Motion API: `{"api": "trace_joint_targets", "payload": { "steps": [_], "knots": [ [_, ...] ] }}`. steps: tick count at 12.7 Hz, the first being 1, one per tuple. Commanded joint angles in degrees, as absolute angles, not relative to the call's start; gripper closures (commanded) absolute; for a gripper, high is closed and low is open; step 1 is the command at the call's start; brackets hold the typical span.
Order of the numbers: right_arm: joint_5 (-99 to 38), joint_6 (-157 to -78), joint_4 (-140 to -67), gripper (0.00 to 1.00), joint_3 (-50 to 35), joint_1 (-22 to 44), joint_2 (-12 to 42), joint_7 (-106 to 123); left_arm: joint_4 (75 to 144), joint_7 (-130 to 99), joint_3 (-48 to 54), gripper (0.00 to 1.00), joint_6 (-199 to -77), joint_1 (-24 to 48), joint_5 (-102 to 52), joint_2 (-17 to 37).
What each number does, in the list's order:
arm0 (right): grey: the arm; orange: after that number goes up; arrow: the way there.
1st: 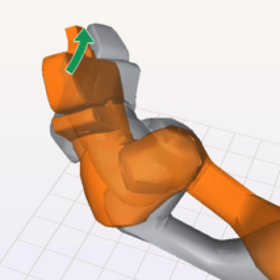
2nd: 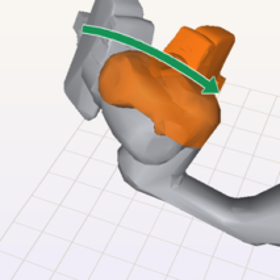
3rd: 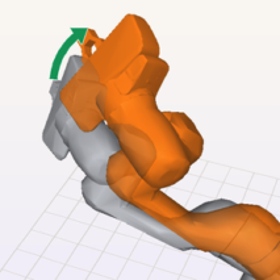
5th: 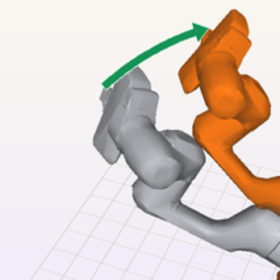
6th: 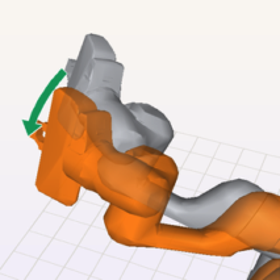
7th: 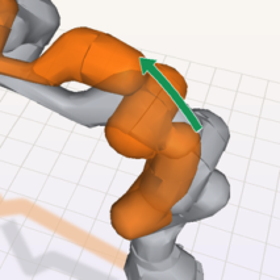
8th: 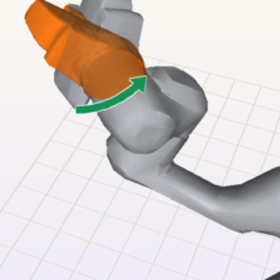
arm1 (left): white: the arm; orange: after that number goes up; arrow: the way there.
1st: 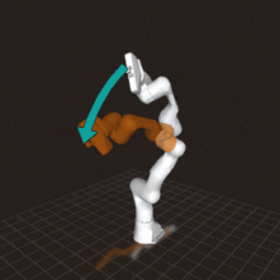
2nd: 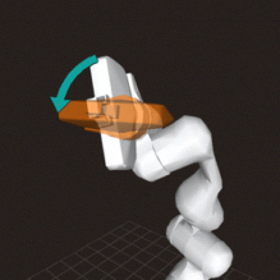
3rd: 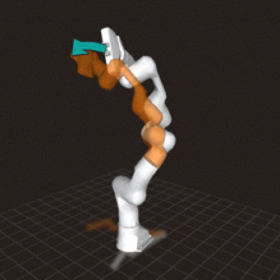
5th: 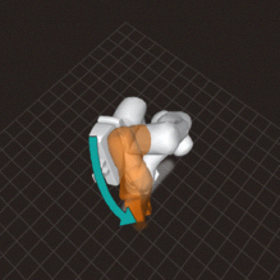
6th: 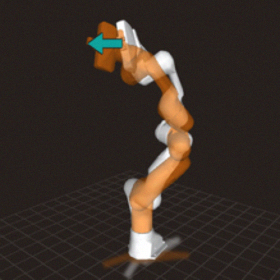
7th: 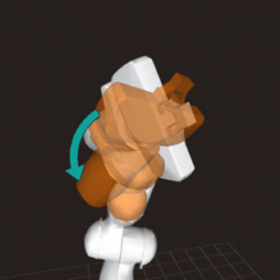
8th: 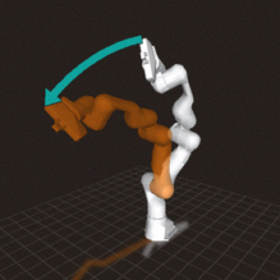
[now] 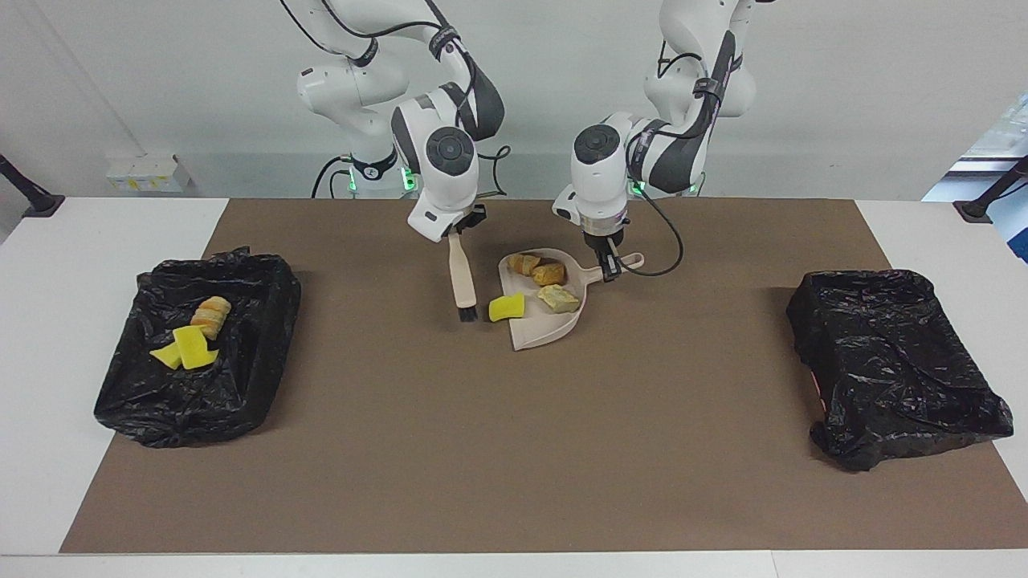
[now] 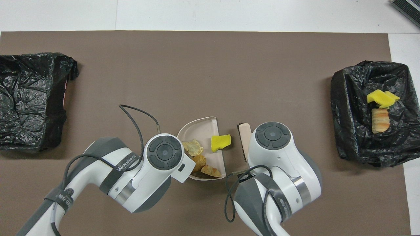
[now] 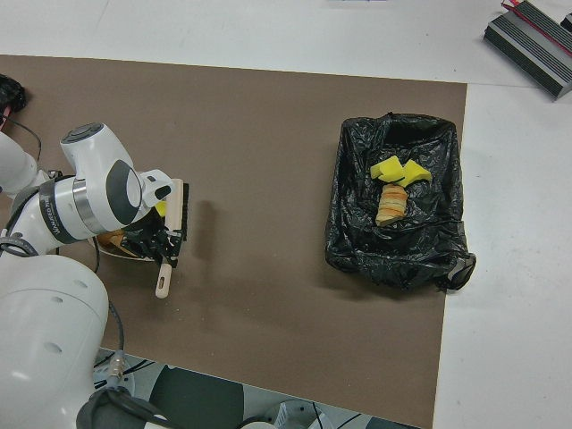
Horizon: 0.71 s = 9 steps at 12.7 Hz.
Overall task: Sweep and dump trash in bin
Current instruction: 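Push the remaining sponge and crumbs into the dustpan with the right gripper's brush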
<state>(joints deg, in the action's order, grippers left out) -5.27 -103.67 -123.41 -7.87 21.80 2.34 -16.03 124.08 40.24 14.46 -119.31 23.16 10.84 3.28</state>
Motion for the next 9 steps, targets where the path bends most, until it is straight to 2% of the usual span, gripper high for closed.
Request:
{"api": "trace_joint_targets", "payload": {
  "steps": [1, 6, 9],
  "knots": [
    [-4.22, -108.35, -123.31, 1.0, -8.17, 24.24, 5.7, -16.86, 125.77, 41.48, 14.5, 1.0, -120.41, 22.94, 10.2, 2.11],
    [-13.07, -112.93, -122.69, 1.0, -8.26, 29.0, 5.89, -20.83, 125.68, 41.75, 14.41, 1.0, -120.41, 22.76, 10.2, 2.2],
    [-12.75, -108.74, -122.78, 1.0, -7.74, 26.29, 5.54, -20.13, 124.98, 43.59, 14.15, 1.0, -120.41, 22.59, 10.28, 2.72]
  ]
}}
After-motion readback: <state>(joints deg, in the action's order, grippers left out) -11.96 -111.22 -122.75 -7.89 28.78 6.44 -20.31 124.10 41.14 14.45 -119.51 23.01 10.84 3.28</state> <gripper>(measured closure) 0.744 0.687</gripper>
